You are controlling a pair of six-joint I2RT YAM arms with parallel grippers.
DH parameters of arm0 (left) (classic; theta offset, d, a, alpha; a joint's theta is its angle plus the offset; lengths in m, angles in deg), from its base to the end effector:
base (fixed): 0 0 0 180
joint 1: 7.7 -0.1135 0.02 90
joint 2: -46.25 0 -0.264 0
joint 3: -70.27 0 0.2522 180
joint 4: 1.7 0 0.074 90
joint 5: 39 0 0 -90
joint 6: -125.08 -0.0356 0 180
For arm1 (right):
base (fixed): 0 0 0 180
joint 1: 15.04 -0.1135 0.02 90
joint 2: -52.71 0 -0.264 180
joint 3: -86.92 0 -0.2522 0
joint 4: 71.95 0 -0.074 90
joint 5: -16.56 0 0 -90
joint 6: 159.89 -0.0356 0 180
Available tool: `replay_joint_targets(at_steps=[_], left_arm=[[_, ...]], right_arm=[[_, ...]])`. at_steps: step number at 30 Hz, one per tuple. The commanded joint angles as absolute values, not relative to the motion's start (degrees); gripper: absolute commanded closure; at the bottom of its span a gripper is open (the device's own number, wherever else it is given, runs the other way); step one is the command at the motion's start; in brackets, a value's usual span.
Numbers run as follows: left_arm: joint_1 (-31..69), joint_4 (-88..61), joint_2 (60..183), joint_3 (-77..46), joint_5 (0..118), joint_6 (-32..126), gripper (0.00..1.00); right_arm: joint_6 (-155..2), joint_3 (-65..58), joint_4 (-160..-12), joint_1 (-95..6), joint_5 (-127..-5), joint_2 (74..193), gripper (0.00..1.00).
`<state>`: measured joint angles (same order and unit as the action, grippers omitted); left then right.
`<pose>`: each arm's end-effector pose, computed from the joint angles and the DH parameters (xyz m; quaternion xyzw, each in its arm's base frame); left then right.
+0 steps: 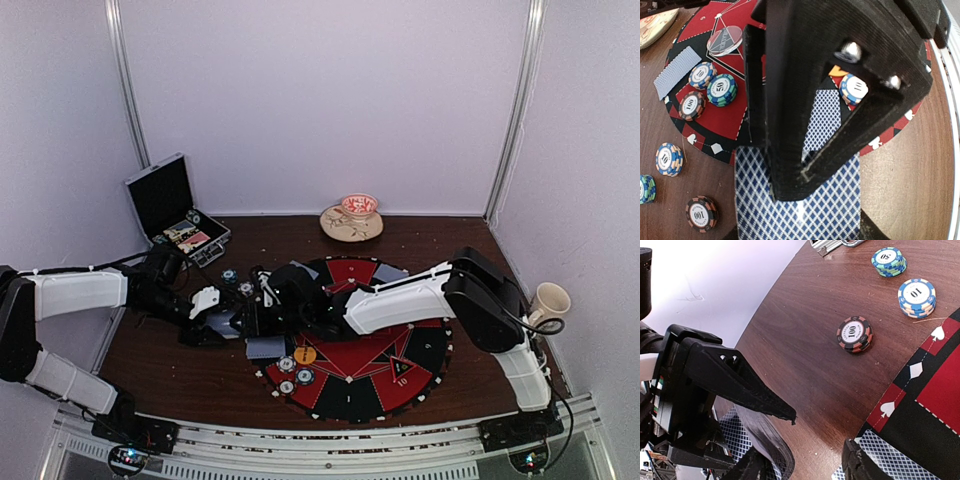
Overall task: Distribute texas hold em gaming equipment
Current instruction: Pick up the poker card from the face-down deck piles.
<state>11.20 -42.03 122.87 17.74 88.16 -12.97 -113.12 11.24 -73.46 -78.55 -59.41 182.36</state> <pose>0.2138 -0.0959 0.1751 0.5687 0.7321 -0.2479 0.2813 0.2212 0.4632 0.1599 -0.2118 0.8211 0.4792 0.2266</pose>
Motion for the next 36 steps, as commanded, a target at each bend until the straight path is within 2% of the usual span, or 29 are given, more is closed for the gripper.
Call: replay_joint_targets(at_steps=[1,12,19,26,36], left_arm=[[11.0,-41.1,122.6,17.7,90.2,-13.3,0.48],[11.0,-41.1,122.9,17.7,90.1,-13.3,0.48],[11.0,-41.1,123.1,17.6,90.1,-13.4,0.48],[10.9,-41.1,123.1,17.6,90.2,-13.4,0.48],[10.9,-41.1,123.2,17.5,90.1,-13.3,0.48]], right_arm=[[-112.2,9.6,-74.9,-77.4,-62.0,179.8,0.49],[-113.0,9.4,-71.0,-77.8,-57.2,179.0,0.7],[-114.6,8.9,-68.3,-77.8,-54.0,179.2,0.77],[-115.1,7.6,-67.5,-77.9,-53.7,178.0,0.9],[-115.6,6.0,-65.8,-77.8,-51.6,176.8,1.0]])
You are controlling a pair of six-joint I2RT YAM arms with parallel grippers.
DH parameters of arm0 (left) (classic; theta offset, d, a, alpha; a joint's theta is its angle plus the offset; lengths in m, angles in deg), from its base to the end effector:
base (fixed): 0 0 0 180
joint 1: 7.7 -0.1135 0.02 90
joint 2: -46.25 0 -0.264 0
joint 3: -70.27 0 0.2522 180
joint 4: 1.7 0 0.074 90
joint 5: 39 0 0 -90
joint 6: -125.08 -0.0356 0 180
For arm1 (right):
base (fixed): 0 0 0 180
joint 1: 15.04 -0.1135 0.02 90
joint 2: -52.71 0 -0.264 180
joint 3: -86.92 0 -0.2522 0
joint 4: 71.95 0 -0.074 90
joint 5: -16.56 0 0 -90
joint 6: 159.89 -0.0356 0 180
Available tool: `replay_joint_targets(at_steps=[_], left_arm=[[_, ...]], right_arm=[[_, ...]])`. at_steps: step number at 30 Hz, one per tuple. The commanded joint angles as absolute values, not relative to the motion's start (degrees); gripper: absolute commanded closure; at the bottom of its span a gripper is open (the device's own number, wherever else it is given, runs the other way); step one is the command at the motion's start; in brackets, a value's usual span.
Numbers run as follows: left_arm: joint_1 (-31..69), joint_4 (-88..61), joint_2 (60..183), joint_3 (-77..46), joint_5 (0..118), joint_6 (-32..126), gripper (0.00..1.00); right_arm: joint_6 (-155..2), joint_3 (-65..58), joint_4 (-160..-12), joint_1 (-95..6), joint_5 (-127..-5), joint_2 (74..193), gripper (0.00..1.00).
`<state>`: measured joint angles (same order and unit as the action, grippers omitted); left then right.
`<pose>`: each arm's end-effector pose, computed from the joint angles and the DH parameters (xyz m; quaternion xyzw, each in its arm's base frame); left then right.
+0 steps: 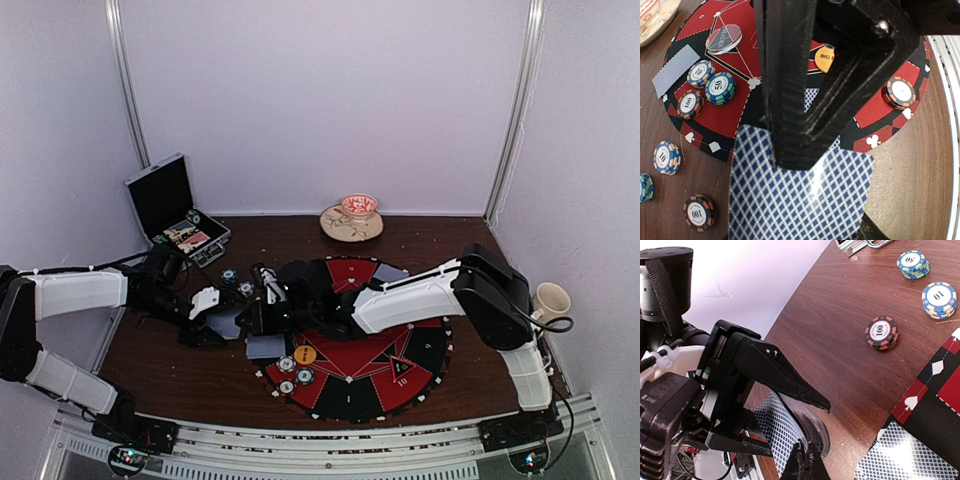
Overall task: Distribute texas hold em gaming equipment
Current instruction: Pick up the poker card from the face-down deck piles.
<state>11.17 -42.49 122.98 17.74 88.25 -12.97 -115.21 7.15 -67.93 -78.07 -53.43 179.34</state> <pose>0.2132 -0.0957 0.1743 0.5678 0.7337 -0.2501 0.2771 0.2172 0.4536 0.1723 -0.2215 0.7936 0.5288 0.2037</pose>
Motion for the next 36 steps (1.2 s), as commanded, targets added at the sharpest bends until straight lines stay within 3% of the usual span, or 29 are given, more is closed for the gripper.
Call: replay_joint_targets(at_steps=[1,23,36], left_arm=[[11.0,-41.1,123.2,17.5,90.0,-13.3,0.48],[11.0,-41.2,123.3,17.5,90.0,-13.4,0.48],[11.0,-41.1,123.3,17.5,90.0,-13.2,0.48]], right_arm=[[-115.9,5.9,-65.3,-77.8,-51.1,176.9,1.0],[-112.6,0.8,-68.2,-76.2,-52.5,170.6,1.0],[-104.0,-9.2,-77.2,-75.8,-64.3,157.0,1.0]])
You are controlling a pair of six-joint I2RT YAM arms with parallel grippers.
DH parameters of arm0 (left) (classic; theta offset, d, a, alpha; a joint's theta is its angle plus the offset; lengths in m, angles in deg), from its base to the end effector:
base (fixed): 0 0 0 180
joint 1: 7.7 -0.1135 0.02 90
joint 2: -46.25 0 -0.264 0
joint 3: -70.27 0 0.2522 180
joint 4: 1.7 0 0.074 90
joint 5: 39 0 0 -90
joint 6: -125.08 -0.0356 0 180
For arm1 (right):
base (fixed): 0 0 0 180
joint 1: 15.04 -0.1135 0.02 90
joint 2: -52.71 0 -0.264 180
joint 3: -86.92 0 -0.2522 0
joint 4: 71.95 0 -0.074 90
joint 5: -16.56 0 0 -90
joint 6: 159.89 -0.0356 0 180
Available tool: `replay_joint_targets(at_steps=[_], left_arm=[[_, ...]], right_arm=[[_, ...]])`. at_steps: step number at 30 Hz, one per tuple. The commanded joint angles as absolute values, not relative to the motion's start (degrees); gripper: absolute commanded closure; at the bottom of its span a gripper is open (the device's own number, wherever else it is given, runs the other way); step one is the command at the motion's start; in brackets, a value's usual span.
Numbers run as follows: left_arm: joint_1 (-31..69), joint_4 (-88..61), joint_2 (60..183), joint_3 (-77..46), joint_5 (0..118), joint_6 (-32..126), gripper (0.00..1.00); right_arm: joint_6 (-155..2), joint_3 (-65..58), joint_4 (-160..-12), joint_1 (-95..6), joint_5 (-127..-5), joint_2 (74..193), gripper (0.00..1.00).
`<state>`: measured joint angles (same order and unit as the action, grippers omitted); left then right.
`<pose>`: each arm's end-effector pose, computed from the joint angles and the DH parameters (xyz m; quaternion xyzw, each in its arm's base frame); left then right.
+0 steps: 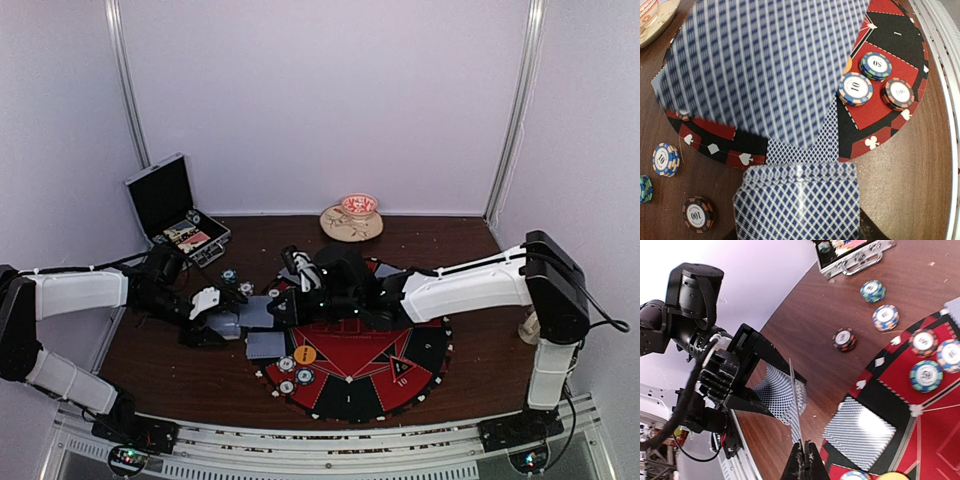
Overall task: Distribute texas hold em gaming equipment
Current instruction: Pick up the poker card from the face-down deck piles, then flop the poker card in the community card area.
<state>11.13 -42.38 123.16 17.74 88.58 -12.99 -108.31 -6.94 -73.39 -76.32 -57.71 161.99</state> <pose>0.2135 -0.0958 0.1739 0.5676 0.7329 -0.2527 0.2772 0.2018 0.3883 0.2185 -0.2377 0.8023 0.4834 0.2572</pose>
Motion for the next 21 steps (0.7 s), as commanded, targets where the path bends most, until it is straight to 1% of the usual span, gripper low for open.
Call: replay_joint_targets(at_steps=[1,6,11,21], left_arm=[[11.0,-41.1,123.3,17.6,90.0,-13.3,0.48],[11.0,-41.1,123.4,17.5,90.0,-13.2,0.48],[10.9,-41.1,123.7,17.5,89.8,-13.3,0.48],[11.0,-41.2,124.3,17.3,89.4,-13.1,0.48]], right_arm=[[-103.3,-9.7,-78.6,-75.7,-65.8,155.9,1.0],[-97.8,-10.8,-86.9,-75.6,-75.2,151.5,1.0],[-91.3,-10.0,-95.3,-76.6,-88.1,149.6,1.0],[-82.2,-0.8,-111.4,-82.2,-110.0,156.3,1.0]])
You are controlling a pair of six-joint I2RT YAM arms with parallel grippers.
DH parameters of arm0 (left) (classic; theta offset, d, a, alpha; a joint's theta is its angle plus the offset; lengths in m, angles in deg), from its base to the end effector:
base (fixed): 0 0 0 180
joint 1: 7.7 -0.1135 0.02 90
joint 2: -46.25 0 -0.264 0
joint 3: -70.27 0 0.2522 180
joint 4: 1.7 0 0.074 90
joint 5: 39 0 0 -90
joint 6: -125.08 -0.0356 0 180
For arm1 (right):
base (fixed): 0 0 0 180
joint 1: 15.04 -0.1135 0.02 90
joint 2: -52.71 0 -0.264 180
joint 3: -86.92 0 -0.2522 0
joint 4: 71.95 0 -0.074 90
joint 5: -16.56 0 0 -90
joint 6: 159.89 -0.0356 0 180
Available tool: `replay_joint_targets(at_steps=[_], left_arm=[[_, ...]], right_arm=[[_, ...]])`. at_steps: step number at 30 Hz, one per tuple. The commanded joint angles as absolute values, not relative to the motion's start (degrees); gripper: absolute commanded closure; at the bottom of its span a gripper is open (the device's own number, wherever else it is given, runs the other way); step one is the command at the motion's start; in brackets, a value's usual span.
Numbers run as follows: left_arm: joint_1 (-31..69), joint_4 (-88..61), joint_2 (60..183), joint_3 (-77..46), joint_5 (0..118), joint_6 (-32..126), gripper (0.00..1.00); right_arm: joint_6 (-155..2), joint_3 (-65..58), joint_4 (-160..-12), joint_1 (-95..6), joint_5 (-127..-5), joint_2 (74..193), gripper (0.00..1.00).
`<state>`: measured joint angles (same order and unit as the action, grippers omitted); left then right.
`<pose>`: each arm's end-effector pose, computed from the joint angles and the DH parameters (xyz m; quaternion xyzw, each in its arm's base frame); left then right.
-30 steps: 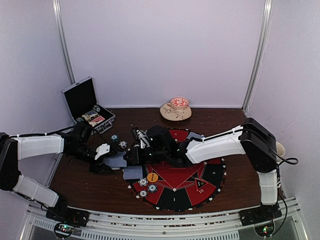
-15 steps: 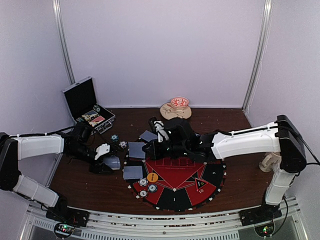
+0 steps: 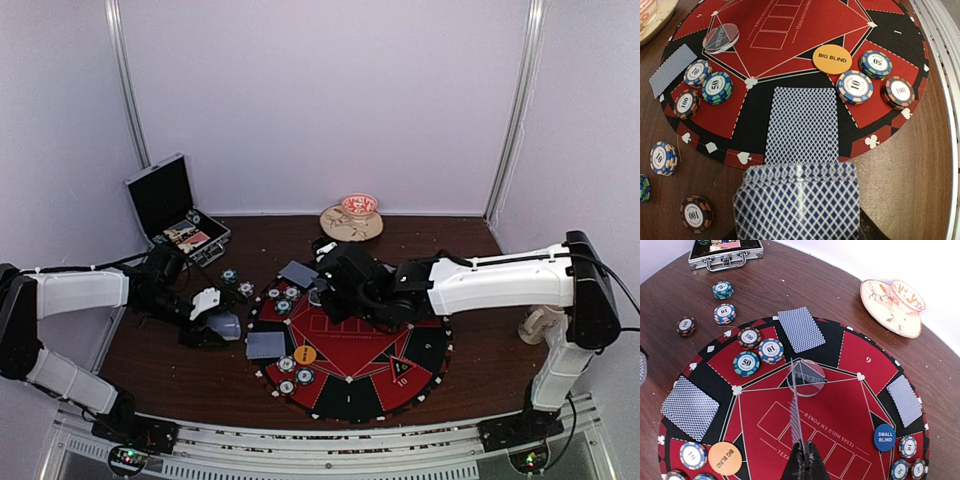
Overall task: Distribute texas hold em gaming equipment
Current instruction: Flop the poker card in the community card area.
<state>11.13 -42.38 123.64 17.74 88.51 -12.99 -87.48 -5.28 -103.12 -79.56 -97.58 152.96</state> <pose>0.2140 -0.0959 0.1720 0.5669 0.7346 -0.2534 0.2734 0.1811 0.3461 0.2455 -0.2824 0.8573 0.1080 0.4166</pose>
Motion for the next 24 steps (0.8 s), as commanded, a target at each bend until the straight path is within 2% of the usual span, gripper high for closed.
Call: replay_joint_targets(at_steps=[1,12,24], left_arm=[[11.0,-41.2,124.3,17.3,89.3,-13.2,0.48],[10.9,-41.1,124.0,17.4,89.3,-13.0,0.48],[11.0,-41.1,123.9,17.4,89.4,-13.1,0.48]], right_arm=[[-81.4,0.4,-113.5,-82.9,-112.1,157.5,1.0],[-74.3,10.9,-125.8,-88.0,-122.9,172.0,1.0],[-65.4,13.2,-122.5,-88.4,-124.8,178.9,1.0]])
